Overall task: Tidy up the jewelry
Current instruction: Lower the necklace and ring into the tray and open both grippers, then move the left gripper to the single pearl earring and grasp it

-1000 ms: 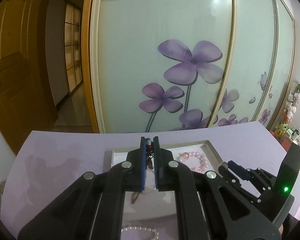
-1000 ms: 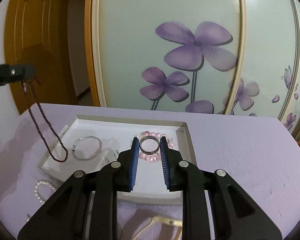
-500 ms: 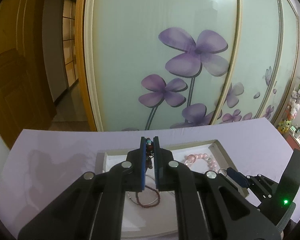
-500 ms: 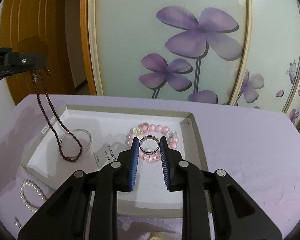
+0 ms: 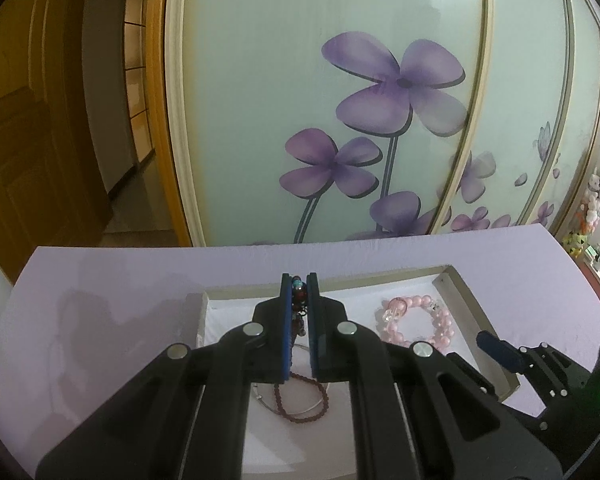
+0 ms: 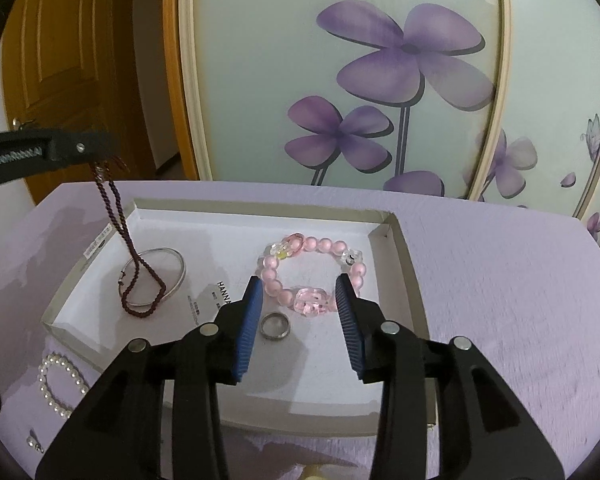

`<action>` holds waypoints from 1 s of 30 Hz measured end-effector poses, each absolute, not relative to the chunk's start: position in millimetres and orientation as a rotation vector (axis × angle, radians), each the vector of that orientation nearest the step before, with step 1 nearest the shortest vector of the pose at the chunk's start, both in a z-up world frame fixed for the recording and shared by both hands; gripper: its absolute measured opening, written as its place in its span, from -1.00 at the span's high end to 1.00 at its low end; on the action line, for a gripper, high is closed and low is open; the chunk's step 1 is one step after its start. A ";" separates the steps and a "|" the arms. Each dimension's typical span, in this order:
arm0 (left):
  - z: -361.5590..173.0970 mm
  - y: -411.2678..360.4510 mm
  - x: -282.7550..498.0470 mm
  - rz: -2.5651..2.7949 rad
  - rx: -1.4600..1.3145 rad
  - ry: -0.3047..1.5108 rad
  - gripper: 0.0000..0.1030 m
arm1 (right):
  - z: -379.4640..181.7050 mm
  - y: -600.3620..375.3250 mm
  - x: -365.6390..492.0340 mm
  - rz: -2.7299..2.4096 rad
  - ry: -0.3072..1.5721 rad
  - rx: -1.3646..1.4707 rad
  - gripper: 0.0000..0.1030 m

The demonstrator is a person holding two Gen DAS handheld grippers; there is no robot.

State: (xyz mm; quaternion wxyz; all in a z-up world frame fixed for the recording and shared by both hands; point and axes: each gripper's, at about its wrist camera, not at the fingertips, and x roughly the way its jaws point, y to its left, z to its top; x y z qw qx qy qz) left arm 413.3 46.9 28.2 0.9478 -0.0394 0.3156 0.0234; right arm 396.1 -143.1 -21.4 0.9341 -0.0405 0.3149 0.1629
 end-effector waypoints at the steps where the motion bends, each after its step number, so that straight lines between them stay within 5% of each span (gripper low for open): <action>1: 27.0 46.3 414.9 0.047 -0.079 0.645 0.86 | -20.3 -145.0 394.7 0.331 0.641 -0.079 0.23; 12: 4.4 46.0 431.8 0.058 -0.080 0.684 0.84 | -17.8 -149.6 395.4 0.326 0.624 -0.059 0.22; 13: 3.1 46.3 432.2 0.064 -0.082 0.686 0.80 | -18.1 -149.0 395.5 0.328 0.624 -0.059 0.22; 16: 1.9 46.8 431.3 0.074 -0.083 0.685 0.28 | -17.6 -149.2 394.3 0.330 0.621 -0.060 0.23; 30: 23.2 66.5 383.2 0.124 -0.096 0.644 0.06 | -5.3 -156.3 359.1 0.330 0.595 -0.055 0.23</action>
